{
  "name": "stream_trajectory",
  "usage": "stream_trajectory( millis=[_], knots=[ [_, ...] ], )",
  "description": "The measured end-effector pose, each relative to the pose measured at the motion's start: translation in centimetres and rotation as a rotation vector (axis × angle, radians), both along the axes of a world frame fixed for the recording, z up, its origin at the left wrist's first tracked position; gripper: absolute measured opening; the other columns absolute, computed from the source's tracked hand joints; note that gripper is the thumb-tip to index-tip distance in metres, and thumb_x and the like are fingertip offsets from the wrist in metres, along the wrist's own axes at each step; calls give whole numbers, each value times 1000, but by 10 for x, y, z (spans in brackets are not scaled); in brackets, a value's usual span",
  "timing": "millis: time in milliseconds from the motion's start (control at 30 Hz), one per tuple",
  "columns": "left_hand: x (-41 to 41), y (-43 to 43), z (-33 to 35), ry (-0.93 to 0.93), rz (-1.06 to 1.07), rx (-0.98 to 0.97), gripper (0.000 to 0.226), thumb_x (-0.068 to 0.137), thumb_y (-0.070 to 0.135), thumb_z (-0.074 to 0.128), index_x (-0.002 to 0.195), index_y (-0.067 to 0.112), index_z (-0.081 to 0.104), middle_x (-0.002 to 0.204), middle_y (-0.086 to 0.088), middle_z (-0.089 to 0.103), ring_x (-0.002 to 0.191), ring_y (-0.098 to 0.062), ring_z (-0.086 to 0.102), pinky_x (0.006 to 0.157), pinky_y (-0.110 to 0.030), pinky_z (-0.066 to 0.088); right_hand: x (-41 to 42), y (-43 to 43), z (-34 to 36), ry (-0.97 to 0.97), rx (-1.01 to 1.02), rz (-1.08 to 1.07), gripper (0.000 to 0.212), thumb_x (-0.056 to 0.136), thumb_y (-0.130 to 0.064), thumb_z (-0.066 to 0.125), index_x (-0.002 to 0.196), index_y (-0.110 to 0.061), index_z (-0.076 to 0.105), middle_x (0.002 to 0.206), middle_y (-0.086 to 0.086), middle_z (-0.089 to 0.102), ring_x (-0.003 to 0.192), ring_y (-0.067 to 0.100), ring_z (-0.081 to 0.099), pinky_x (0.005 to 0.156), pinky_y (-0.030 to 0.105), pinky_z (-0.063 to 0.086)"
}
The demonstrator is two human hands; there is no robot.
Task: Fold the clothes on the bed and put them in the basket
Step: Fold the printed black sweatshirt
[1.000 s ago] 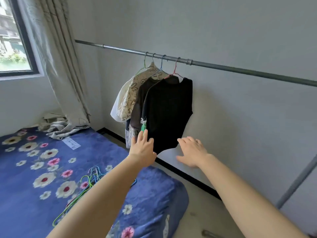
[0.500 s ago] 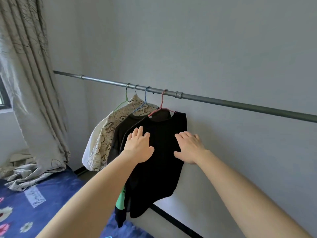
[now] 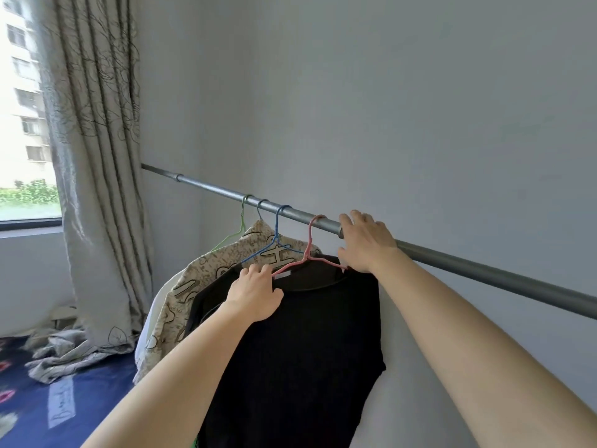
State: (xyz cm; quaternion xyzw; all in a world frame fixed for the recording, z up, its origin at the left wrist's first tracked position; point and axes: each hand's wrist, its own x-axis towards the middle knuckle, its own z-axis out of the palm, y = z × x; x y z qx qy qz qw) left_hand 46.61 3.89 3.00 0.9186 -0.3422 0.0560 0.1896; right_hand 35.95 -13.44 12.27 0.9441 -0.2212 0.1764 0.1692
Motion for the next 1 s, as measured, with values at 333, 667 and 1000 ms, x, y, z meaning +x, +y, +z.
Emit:
stream_trajectory(
  millis=[333, 667, 1000],
  knots=[
    [18, -16, -23, 84, 121, -90, 34, 100, 42, 44, 123, 19, 53, 102, -1, 60, 89, -18, 59, 66, -30, 45, 18, -27, -17, -61, -135, -91, 51, 95, -34, 52, 137, -12, 33, 88, 8, 48, 71, 22, 48, 60, 32, 38],
    [2, -5, -16, 6, 104, -300, 29, 100, 43, 43, 83, 23, 56, 73, 6, 59, 64, -14, 57, 51, -29, 38, 22, -31, -19, -97, -152, -80, 56, 93, -34, 53, 139, -10, 31, 91, 9, 49, 72, 23, 48, 61, 32, 38],
    [-24, 97, 0, -34, 170, -434, 31, 97, 43, 51, 76, 23, 63, 66, 2, 61, 61, -17, 56, 57, -34, 46, 36, 14, -53, -282, 69, 356, 51, 90, -41, 44, 132, -12, 48, 134, 7, 47, 127, 25, 38, 109, 46, 23]
  ],
)
